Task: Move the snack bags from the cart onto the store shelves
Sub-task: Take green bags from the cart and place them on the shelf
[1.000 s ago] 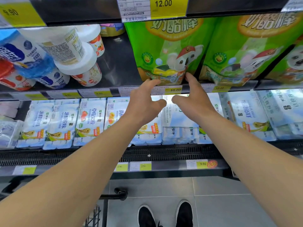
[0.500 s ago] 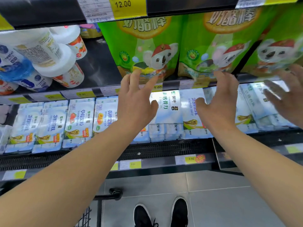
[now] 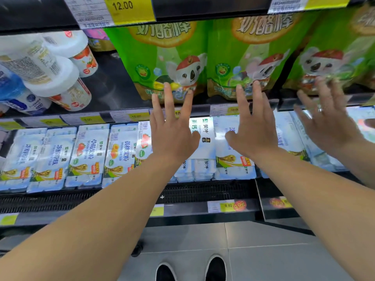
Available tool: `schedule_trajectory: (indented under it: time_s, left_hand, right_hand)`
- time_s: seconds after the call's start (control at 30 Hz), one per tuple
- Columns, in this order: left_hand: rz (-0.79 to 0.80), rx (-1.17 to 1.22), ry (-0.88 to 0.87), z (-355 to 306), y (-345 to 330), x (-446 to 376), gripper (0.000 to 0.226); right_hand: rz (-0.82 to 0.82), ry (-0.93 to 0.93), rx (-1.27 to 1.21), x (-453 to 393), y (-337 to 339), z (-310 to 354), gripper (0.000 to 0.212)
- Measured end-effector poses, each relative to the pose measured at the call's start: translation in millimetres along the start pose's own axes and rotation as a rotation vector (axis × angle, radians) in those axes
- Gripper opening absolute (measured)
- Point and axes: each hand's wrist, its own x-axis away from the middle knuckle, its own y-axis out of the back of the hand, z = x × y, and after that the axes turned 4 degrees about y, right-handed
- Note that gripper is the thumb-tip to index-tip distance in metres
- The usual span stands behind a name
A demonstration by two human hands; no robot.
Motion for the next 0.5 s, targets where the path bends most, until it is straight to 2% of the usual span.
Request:
schedule_trajectory:
  time_s: [0.2,0.37,0.43,0.5]
  left_hand:
    - [0.017,0.014,0.031,3,-3,5,0.098]
    - [0.105,0.082,0.036,9,4,19,0.090]
    - [0.034,0.186,0.048,16,10,23,0.082]
    - [-0.097,0.394,0.073,23,25,20,0.072]
  right_hand:
    - [0.012,0.007,-0.050,-2,3,-1,0.102]
    - [-0.047,-0.022,-0.149,13,7,1,0.084]
    - [-0.093,-0.026,-0.193,18,9,5,0.076]
    - [-0.144,-0.009,-0.247,20,12,12,0.071]
